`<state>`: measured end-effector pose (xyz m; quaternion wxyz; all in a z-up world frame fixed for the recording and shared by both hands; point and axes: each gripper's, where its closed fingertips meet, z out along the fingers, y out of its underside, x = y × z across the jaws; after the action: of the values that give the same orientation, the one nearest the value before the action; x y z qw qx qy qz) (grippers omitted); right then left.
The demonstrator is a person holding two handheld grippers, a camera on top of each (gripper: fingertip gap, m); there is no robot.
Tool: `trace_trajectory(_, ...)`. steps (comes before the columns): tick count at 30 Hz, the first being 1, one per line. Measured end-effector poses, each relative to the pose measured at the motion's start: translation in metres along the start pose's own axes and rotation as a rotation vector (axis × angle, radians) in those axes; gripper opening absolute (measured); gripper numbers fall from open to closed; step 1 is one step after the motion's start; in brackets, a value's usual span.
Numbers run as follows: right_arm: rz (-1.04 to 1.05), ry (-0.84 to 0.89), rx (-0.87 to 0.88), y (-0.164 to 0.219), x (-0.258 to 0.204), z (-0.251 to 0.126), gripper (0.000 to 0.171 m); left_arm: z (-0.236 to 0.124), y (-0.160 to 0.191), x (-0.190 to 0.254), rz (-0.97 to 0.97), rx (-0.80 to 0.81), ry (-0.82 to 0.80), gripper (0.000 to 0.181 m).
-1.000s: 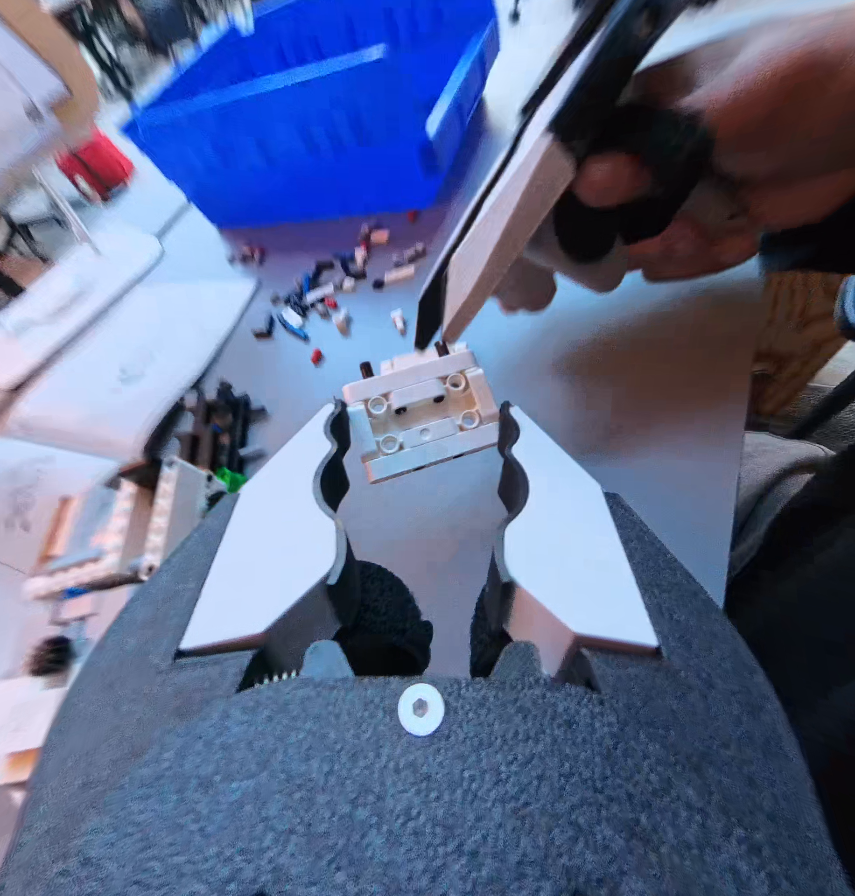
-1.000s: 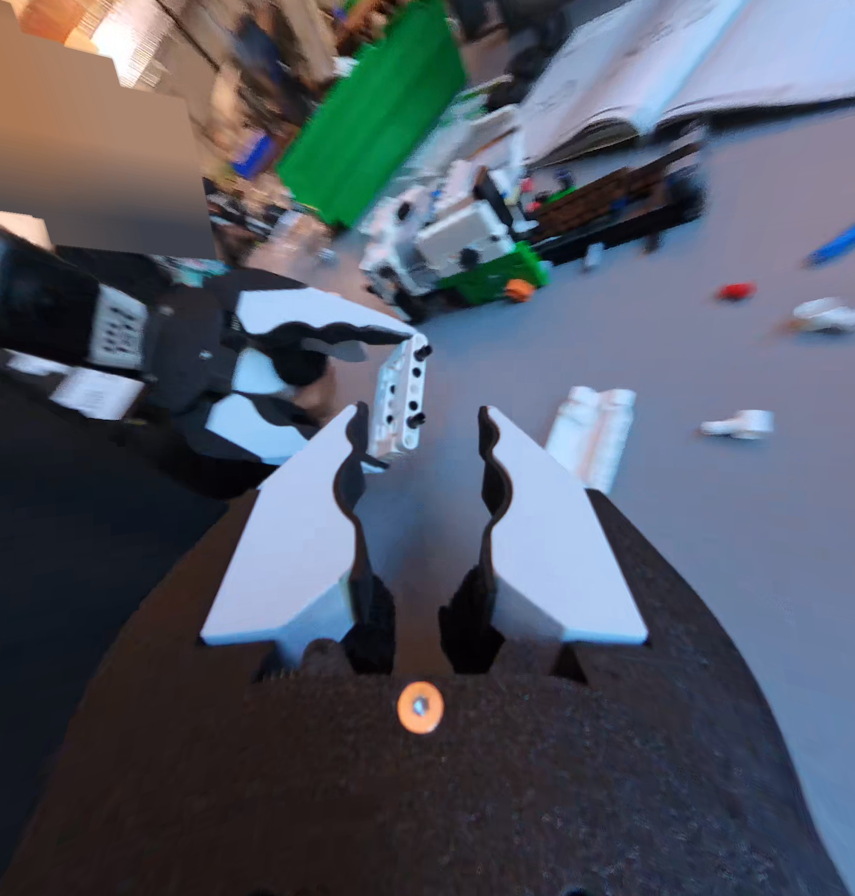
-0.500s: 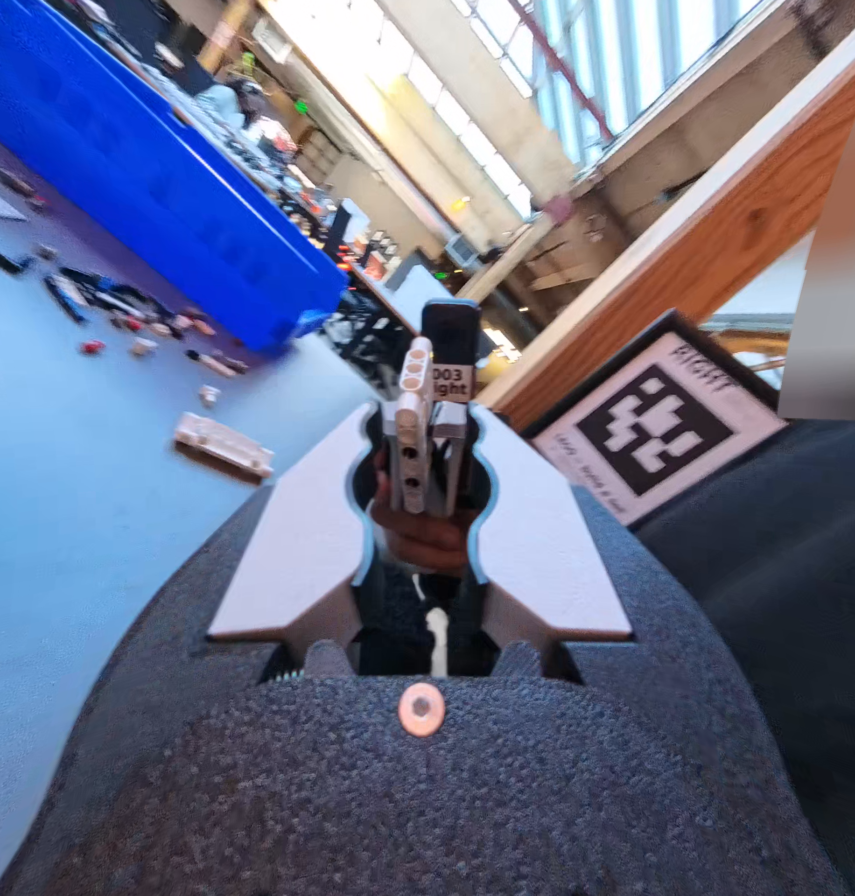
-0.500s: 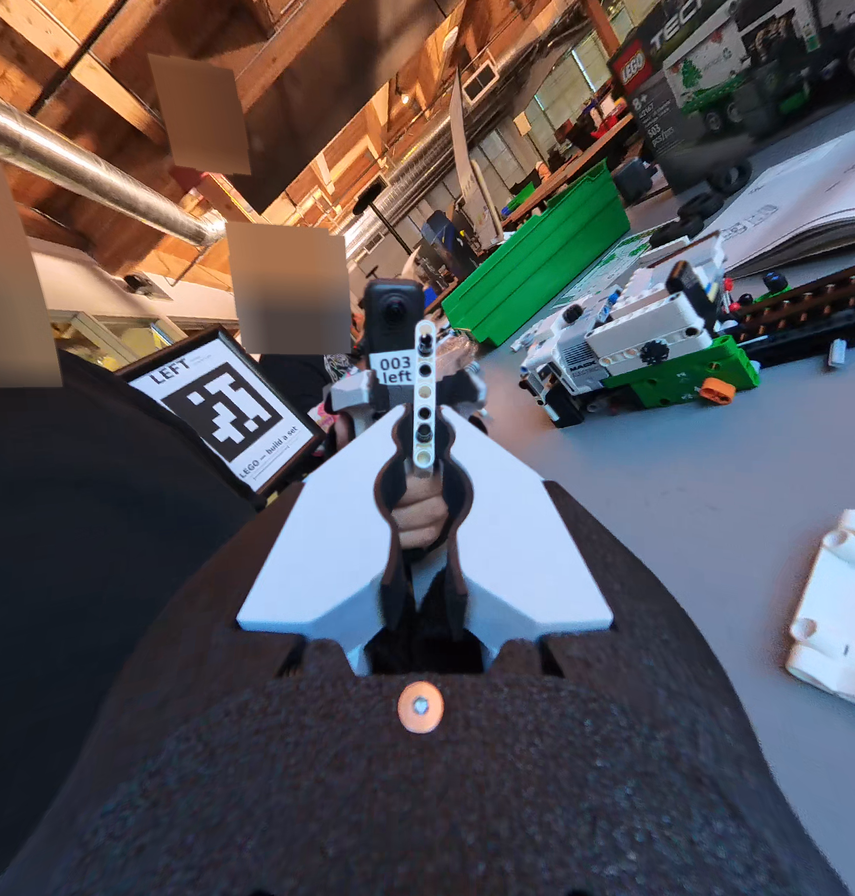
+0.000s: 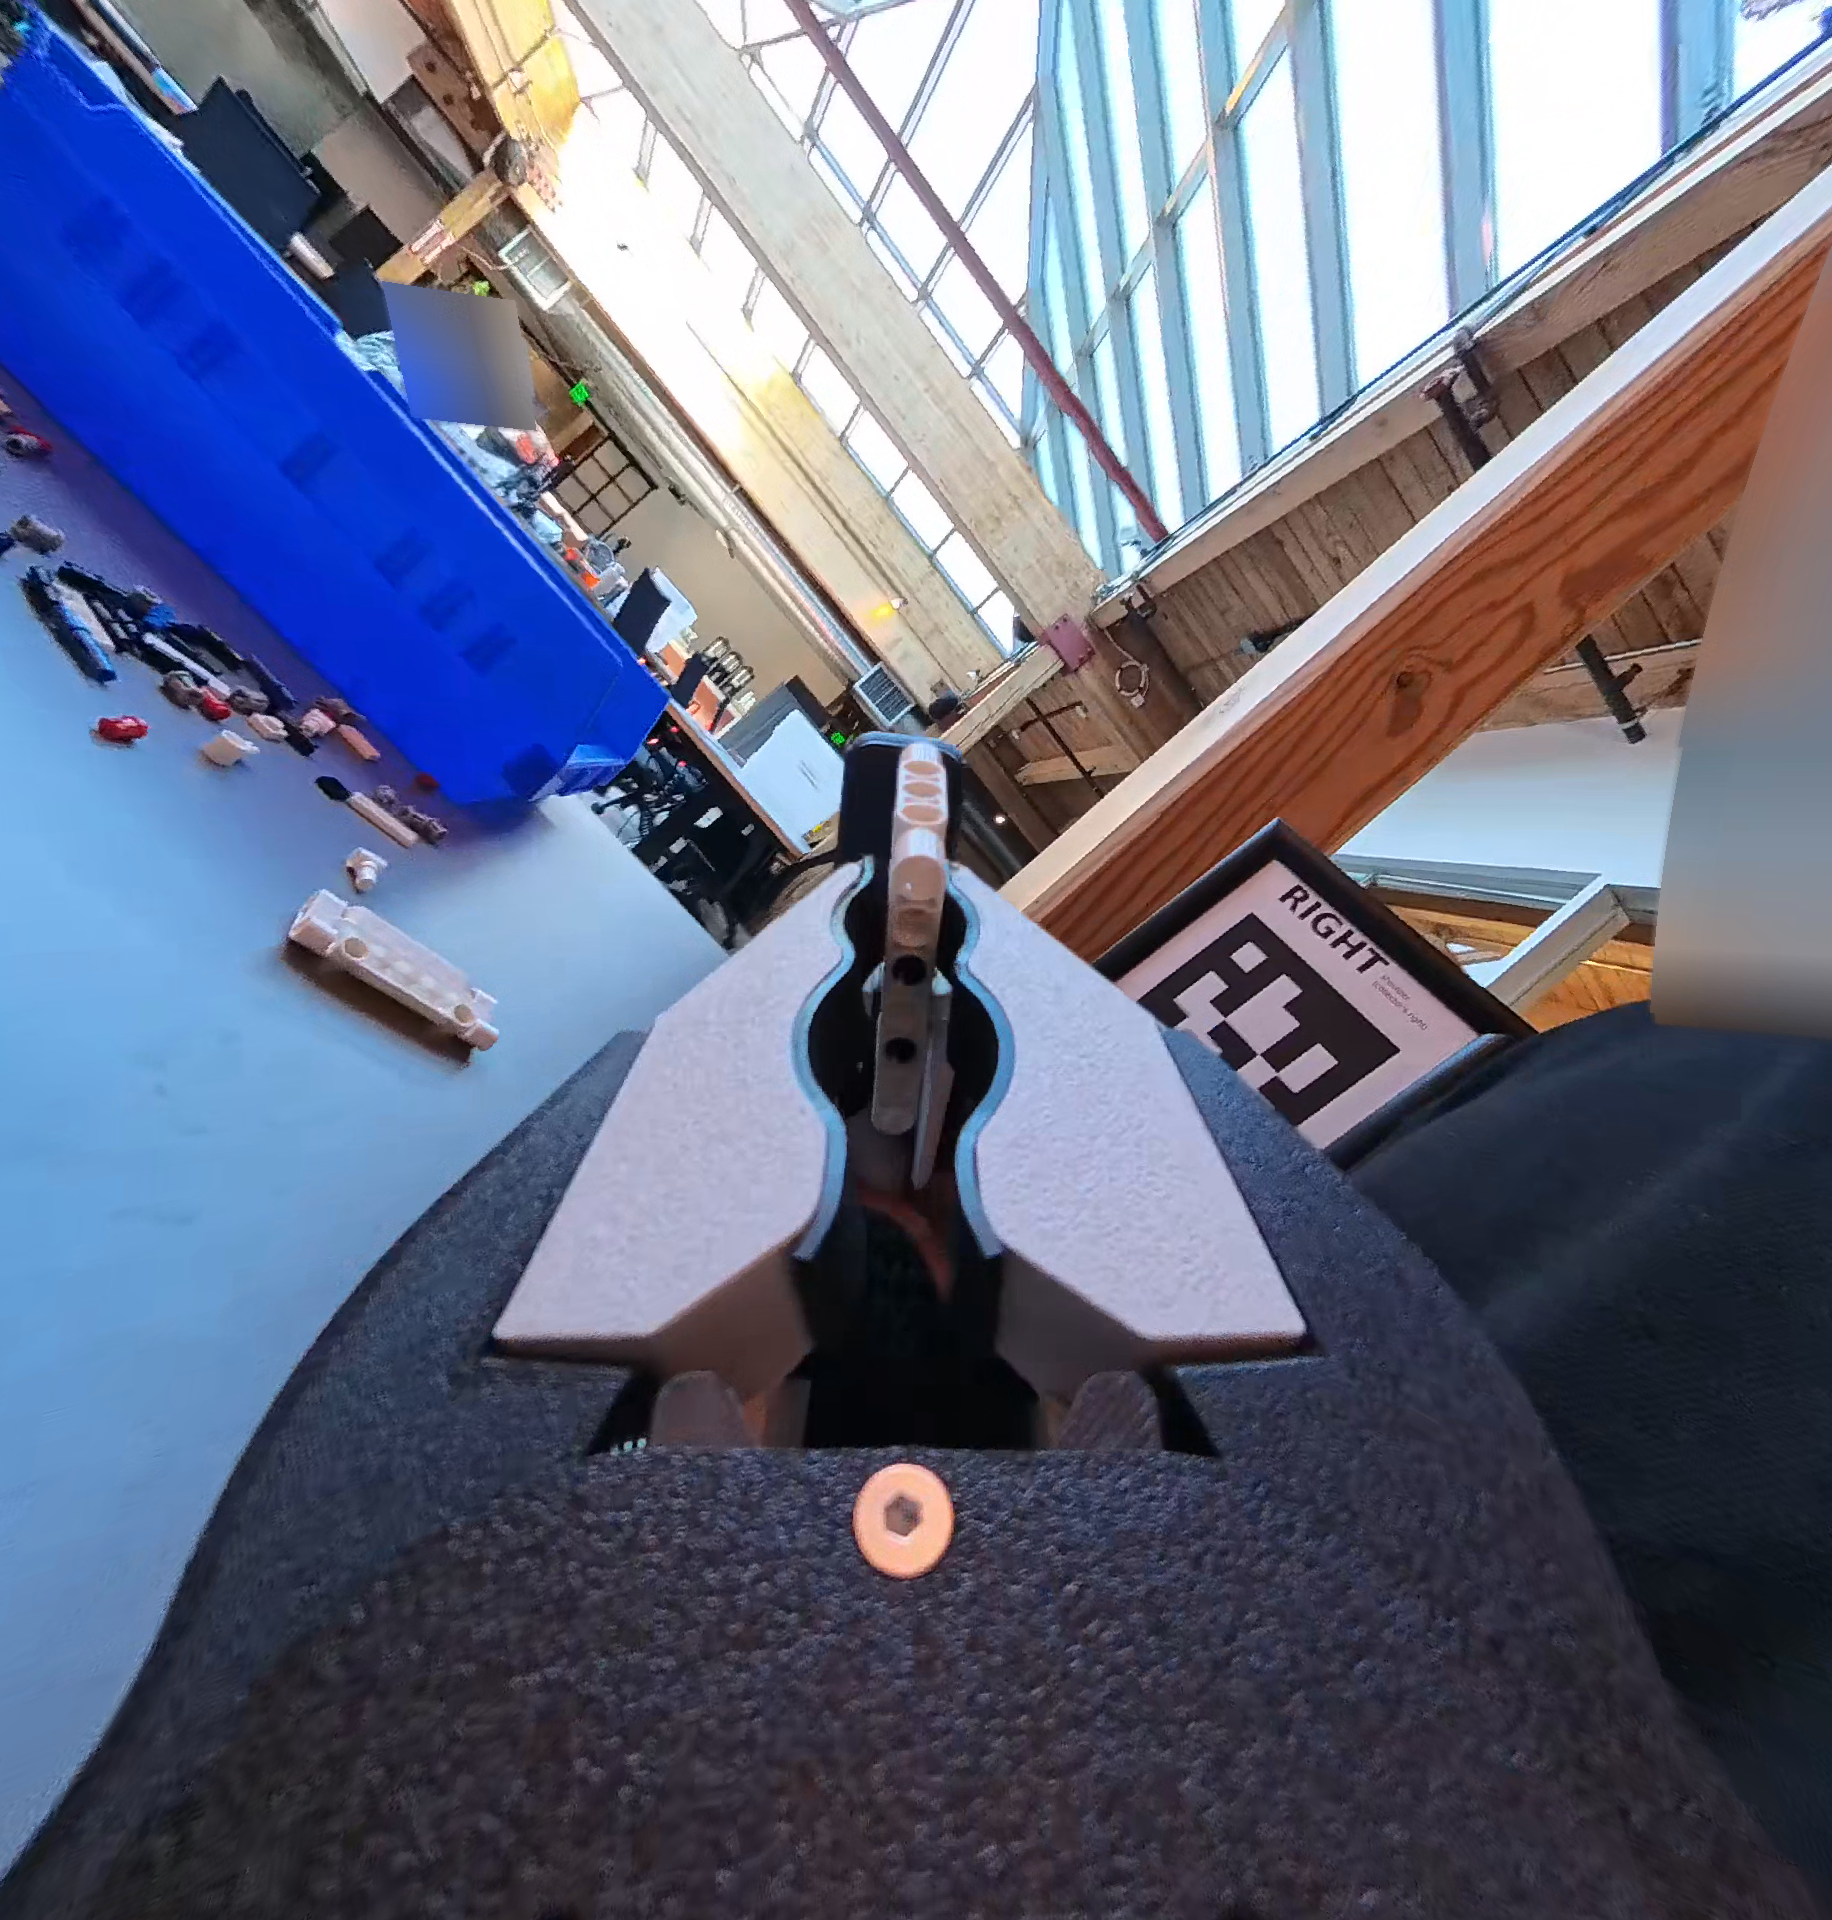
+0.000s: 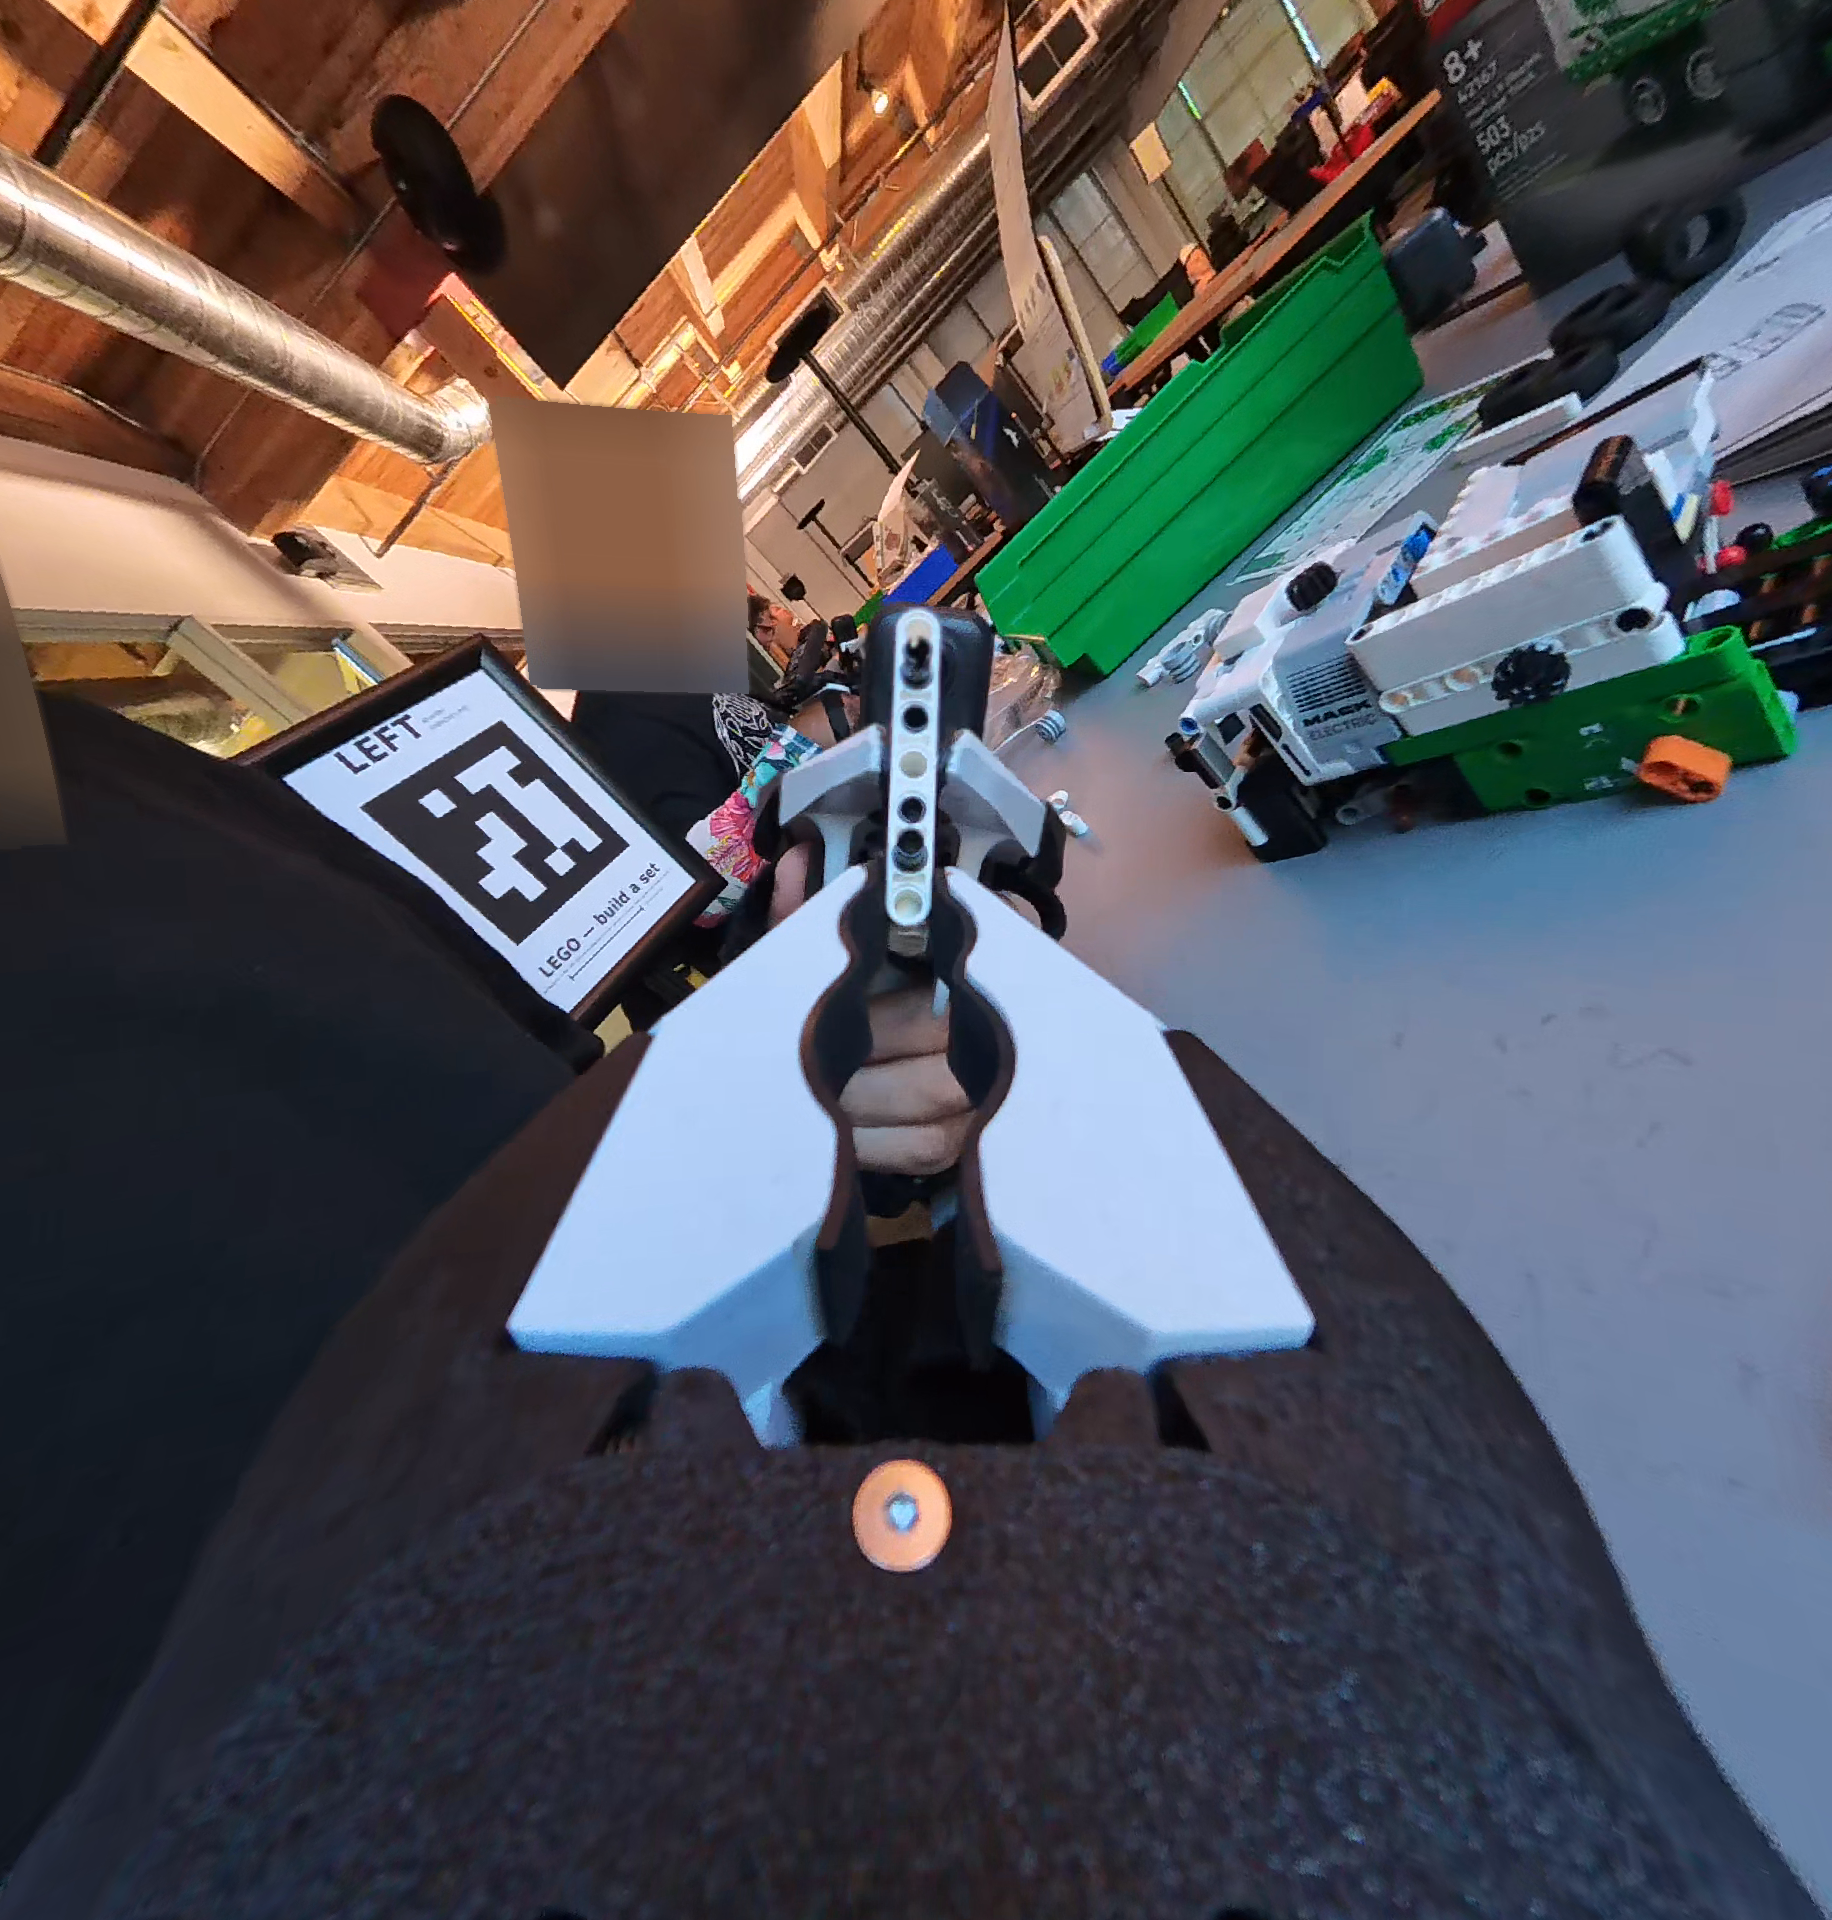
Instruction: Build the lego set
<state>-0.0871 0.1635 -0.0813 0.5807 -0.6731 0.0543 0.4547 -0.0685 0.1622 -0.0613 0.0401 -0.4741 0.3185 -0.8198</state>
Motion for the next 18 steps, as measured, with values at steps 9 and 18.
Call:
trace_trajectory(9, 0.054, -0.027, 0.006, 0.002, -0.003, 0.003, 0.006, -0.001, -0.003, 0.003, -0.027, 0.069, 0.022, 0.008)
trace_trajectory(18, 0.011, 0.056, -0.025, 0.004, 0.01, 0.002, 0.016, -0.007, -0.01, -0.01, 0.022, 0.038, -0.11, 0.006)
